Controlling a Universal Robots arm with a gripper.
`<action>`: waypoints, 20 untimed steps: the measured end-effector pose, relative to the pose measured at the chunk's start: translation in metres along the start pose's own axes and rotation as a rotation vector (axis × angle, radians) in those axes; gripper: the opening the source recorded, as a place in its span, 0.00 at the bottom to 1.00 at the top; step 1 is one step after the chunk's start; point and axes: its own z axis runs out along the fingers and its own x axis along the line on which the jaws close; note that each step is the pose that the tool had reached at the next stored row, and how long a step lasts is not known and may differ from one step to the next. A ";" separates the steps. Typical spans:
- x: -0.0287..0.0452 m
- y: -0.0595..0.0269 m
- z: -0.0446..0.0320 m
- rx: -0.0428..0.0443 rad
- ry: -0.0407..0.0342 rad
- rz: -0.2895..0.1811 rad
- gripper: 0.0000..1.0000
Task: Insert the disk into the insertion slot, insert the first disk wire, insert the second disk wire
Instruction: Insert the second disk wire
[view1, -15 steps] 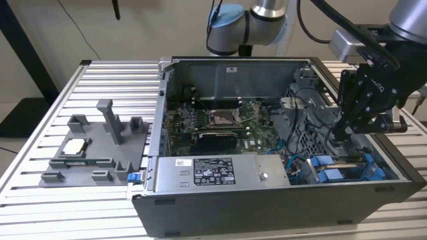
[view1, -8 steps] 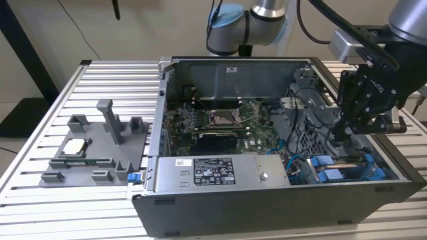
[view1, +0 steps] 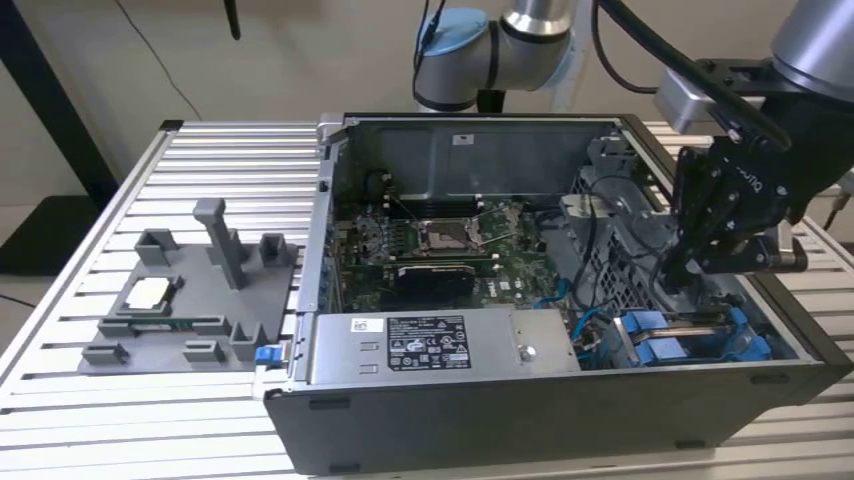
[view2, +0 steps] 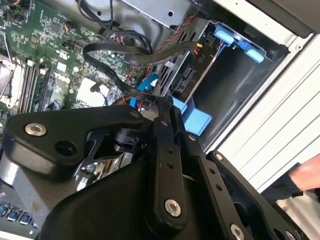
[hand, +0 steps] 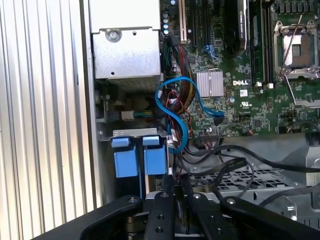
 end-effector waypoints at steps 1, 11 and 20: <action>0.0000 -0.0001 0.0010 -0.0011 0.0011 0.000 0.16; 0.0003 -0.0006 0.0101 -0.0115 0.0071 0.001 0.16; 0.0041 -0.0033 0.0155 -0.0116 0.0072 0.001 0.16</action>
